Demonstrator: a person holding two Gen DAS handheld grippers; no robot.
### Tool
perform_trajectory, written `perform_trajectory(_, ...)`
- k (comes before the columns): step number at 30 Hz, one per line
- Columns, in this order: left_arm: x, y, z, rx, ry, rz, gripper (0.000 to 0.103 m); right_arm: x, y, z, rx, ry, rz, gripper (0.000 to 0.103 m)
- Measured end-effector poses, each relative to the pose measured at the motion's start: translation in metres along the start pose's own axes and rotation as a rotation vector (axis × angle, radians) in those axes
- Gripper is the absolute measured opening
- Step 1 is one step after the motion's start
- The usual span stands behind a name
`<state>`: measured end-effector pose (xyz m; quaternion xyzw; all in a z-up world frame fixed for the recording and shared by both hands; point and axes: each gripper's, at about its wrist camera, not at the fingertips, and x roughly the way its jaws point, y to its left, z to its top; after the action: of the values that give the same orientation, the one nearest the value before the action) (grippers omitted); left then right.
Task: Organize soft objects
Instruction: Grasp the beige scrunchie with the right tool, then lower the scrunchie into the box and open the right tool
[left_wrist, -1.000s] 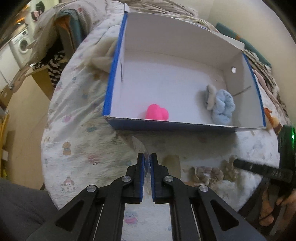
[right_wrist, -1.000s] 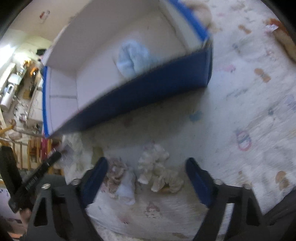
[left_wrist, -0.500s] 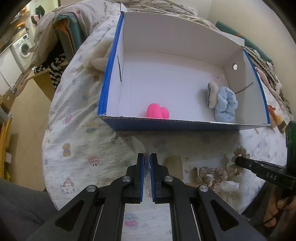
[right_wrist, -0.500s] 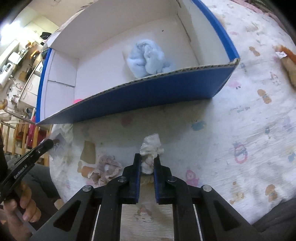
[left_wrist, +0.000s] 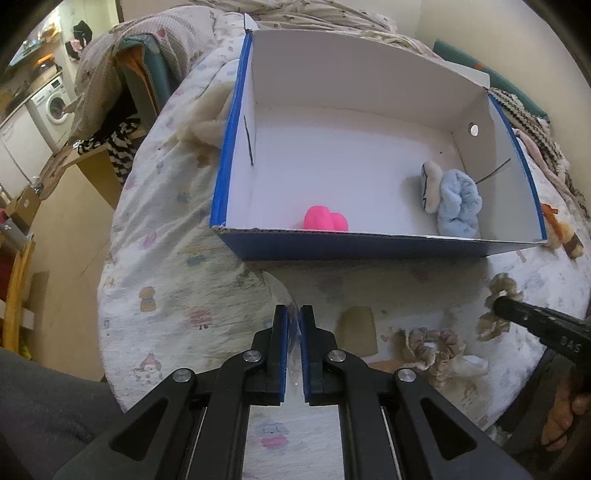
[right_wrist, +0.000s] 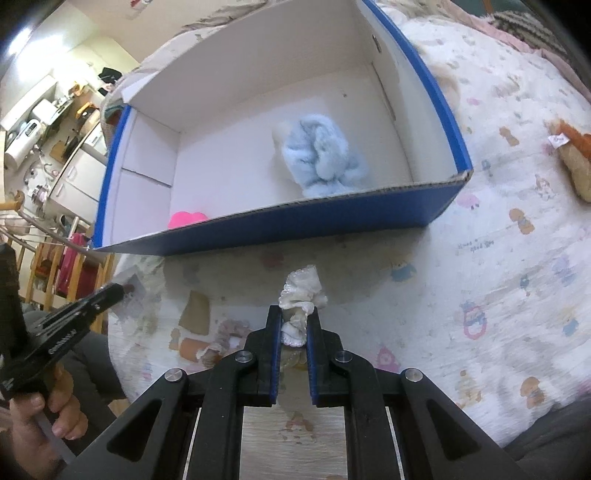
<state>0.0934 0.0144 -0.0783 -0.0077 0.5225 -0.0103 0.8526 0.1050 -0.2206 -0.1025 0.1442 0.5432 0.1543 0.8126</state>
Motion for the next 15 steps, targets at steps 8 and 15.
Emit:
perform_trajectory(8,-0.006,0.002,-0.004,0.0,-0.019,0.029,0.006,-0.021,0.006,-0.006,-0.024,-0.066,0.036,0.013)
perform_trajectory(15,-0.025,0.007,-0.001,-0.031,-0.066,0.039,0.006,-0.043,0.014,-0.008,-0.041,-0.121,0.052,0.013)
